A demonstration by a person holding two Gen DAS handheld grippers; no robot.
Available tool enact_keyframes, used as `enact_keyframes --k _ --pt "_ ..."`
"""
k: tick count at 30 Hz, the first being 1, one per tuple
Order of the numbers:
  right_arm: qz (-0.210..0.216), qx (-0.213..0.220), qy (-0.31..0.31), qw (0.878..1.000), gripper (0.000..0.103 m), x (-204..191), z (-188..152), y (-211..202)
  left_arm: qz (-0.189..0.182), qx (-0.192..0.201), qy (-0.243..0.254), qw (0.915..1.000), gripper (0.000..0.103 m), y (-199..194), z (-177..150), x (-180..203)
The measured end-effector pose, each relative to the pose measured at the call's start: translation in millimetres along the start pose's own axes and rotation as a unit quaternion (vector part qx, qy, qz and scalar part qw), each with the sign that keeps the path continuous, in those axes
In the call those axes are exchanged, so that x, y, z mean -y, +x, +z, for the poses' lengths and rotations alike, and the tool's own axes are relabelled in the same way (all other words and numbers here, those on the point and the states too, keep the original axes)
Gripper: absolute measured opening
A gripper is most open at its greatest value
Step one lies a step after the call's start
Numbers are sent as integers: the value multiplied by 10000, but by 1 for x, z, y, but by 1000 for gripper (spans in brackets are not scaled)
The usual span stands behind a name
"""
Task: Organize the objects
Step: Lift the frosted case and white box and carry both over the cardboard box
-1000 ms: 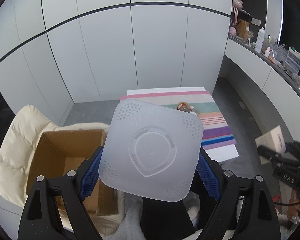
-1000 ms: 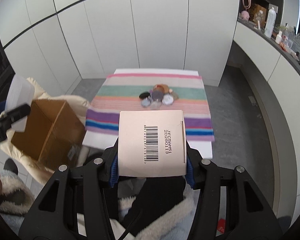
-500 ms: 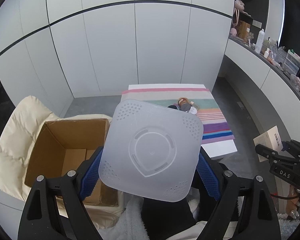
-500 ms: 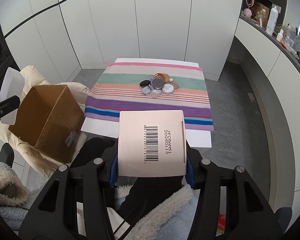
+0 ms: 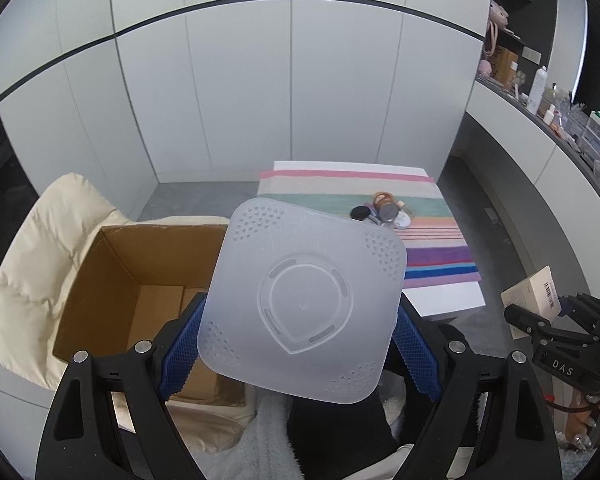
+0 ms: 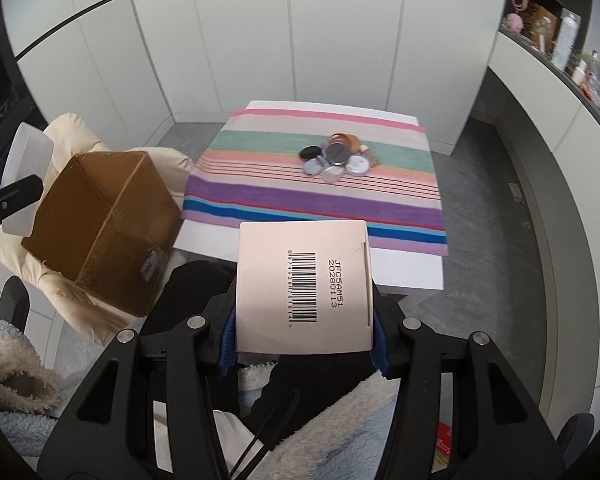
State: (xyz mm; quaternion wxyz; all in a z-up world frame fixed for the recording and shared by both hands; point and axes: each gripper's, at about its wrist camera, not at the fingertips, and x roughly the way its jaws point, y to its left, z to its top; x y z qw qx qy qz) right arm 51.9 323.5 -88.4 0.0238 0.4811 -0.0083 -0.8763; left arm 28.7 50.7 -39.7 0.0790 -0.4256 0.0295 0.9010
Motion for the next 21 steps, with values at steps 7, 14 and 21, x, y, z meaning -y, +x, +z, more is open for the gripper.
enact_keyframes --k 7,14,21 --pt "297 -4 -480 9984 54 -42 4 8 239 -26 -308 9992 88 -7 -14 -31" --pt "831 -108 -1148 9898 54 -107 0 20 535 -108 -772 9955 88 -14 -41 -74" --pt "1287 -121 -1791 9753 54 -169 -4 26 869 -163 -1596 9832 88 -26 -78 -126"
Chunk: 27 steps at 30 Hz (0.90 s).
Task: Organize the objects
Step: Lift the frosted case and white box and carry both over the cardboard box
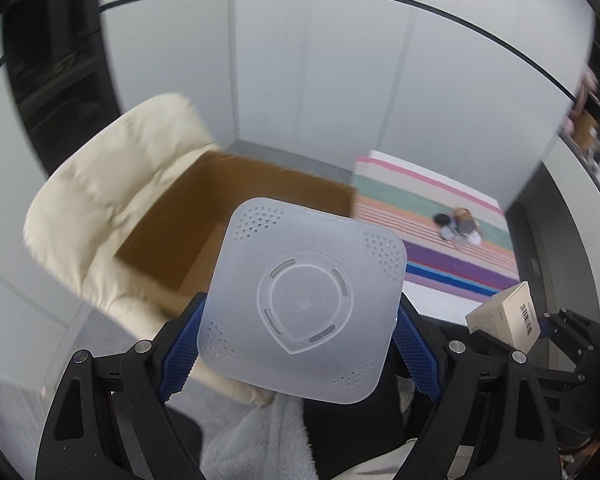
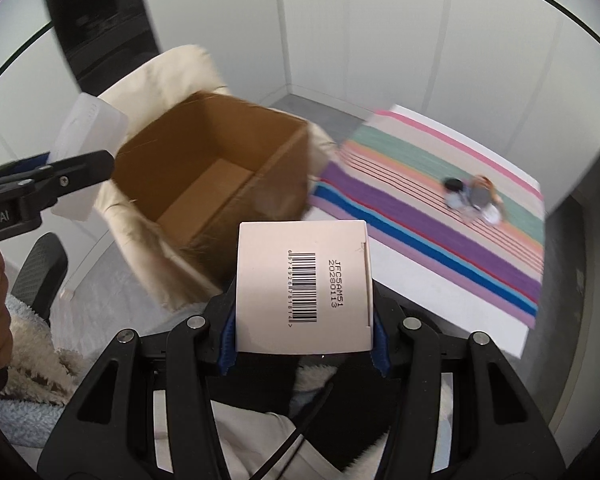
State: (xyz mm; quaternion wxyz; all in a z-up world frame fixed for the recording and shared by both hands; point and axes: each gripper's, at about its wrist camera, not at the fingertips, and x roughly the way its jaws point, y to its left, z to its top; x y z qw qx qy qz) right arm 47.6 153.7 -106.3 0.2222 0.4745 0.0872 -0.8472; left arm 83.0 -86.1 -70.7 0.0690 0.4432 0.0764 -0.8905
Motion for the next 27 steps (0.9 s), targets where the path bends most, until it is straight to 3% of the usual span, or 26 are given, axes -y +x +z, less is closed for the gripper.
enact_keyframes --k 8,22,27 --pt "370 -168 -678 9969 54 -54 16 30 400 -127 -647 9970 88 10 -10 -54" --pt "373 -230 -897 9950 54 -77 56 75 666 -434 -618 9949 88 54 12 -63" --pt "804 -506 -666 9932 54 -74 77 108 956 -523 -483 9929 88 79 27 -71"
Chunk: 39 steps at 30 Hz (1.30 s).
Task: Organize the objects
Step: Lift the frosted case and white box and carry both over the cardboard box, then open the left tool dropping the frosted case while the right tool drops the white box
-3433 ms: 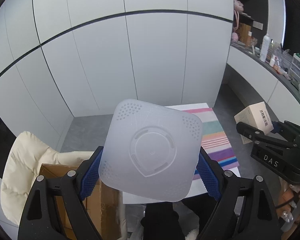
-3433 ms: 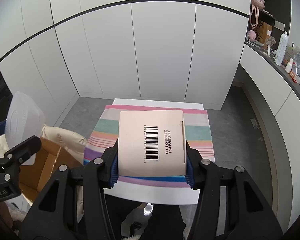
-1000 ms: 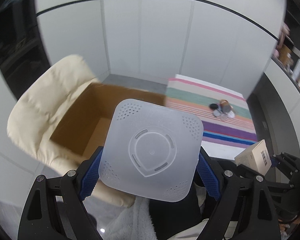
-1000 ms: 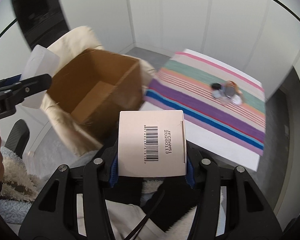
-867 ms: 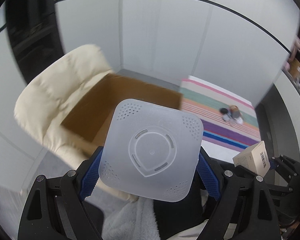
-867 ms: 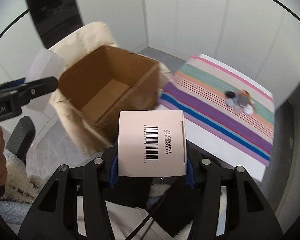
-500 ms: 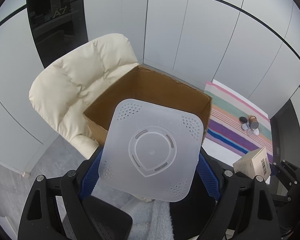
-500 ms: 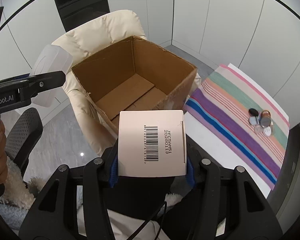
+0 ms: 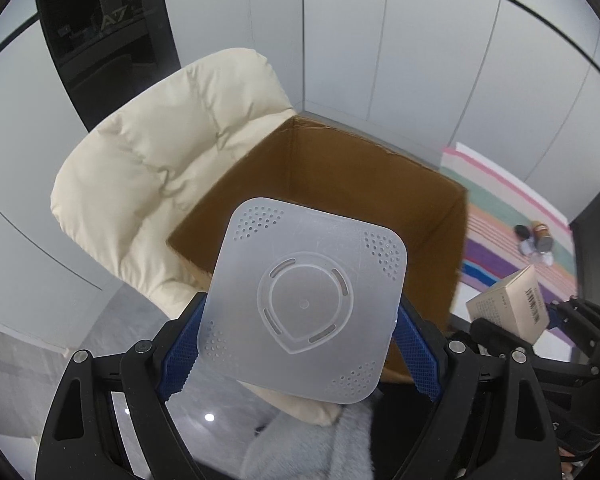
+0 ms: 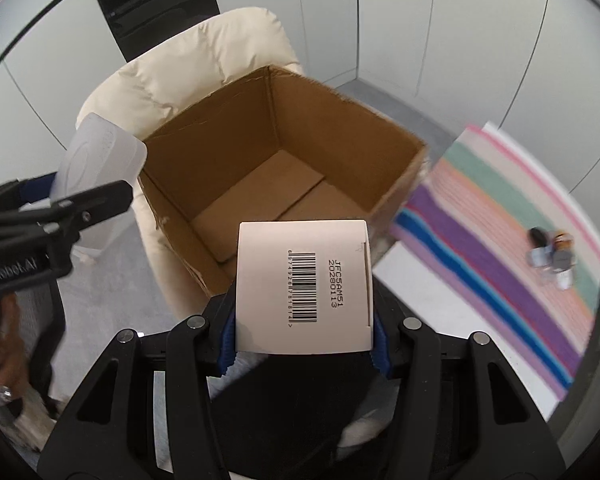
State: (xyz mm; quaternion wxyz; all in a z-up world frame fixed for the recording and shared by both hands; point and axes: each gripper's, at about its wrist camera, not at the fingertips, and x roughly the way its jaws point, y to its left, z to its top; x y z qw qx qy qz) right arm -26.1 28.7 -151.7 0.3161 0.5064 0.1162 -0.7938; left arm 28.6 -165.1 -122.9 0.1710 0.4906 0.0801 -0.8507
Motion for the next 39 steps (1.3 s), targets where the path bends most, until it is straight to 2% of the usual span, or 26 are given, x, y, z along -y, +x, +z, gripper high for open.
enact_keyframes --k 7,14,18,19,22,23,30,39 --pt "0 -123 117 9999 54 9 33 42 51 -314 3 9995 88 53 32 -2" --pt "-182 -187 -1 9997 54 12 67 81 128 -234 109 9996 88 83 67 8" --pt "-131 -139 1 9998 54 13 81 93 -28 -291 38 9996 89 93 73 -1" --pt "-76 -96 -3 9999 56 14 83 94 -145 -397 -12 9991 89 96 72 -4" --pt "96 51 13 9999 91 16 88 96 -525 -703 -309 9957 88 104 70 -15" --pt "143 129 43 9998 95 17 89 96 -567 -730 -353 9951 88 105 70 -17" --pt "167 129 336 9992 95 30 88 98 -282 -585 -251 9976 89 100 70 -19" --pt "49 144 396 9991 95 36 85 89 -241 -509 -231 9981 89 96 69 -21"
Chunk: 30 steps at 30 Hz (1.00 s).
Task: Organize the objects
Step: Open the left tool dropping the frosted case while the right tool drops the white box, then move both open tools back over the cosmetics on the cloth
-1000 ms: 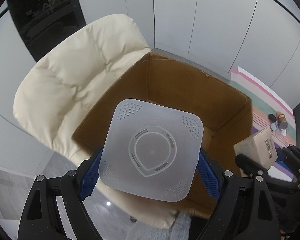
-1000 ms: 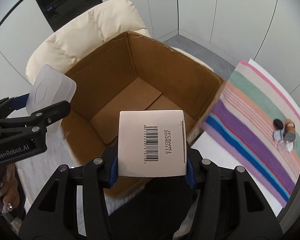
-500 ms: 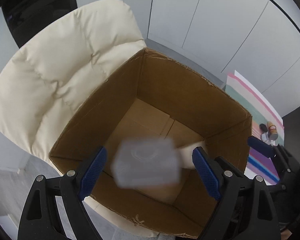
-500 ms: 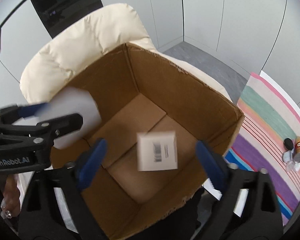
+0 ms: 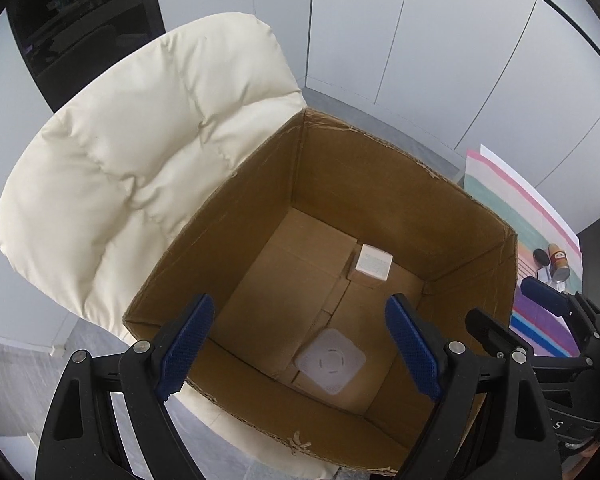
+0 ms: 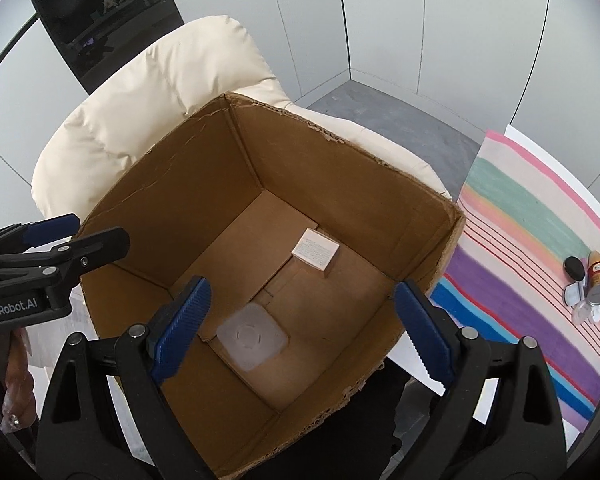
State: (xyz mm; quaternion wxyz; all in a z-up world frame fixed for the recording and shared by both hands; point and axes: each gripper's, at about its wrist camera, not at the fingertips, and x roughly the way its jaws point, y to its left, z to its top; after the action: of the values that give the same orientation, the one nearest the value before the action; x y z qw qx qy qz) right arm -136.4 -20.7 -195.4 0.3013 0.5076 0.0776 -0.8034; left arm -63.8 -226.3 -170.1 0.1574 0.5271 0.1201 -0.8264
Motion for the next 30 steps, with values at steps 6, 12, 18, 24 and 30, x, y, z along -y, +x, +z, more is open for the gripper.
enact_keyframes --k 6,12,18,24,30 --pt "-69 88 102 9999 95 0 0 -12 108 112 24 9999 89 -17 -1 -5" --pt "-119 211 189 9995 95 -3 -4 -38 242 510 85 9984 95 -53 -10 -7" --pt "-46 385 261 9989 95 -8 -15 -69 85 693 337 9970 100 -82 -26 6" --pt "-174 490 212 9984 95 -17 -33 -95 -256 661 280 9971 100 -95 -48 5" --pt "-202 529 207 9982 95 -23 -59 -116 -402 740 210 9962 100 -110 -76 0"
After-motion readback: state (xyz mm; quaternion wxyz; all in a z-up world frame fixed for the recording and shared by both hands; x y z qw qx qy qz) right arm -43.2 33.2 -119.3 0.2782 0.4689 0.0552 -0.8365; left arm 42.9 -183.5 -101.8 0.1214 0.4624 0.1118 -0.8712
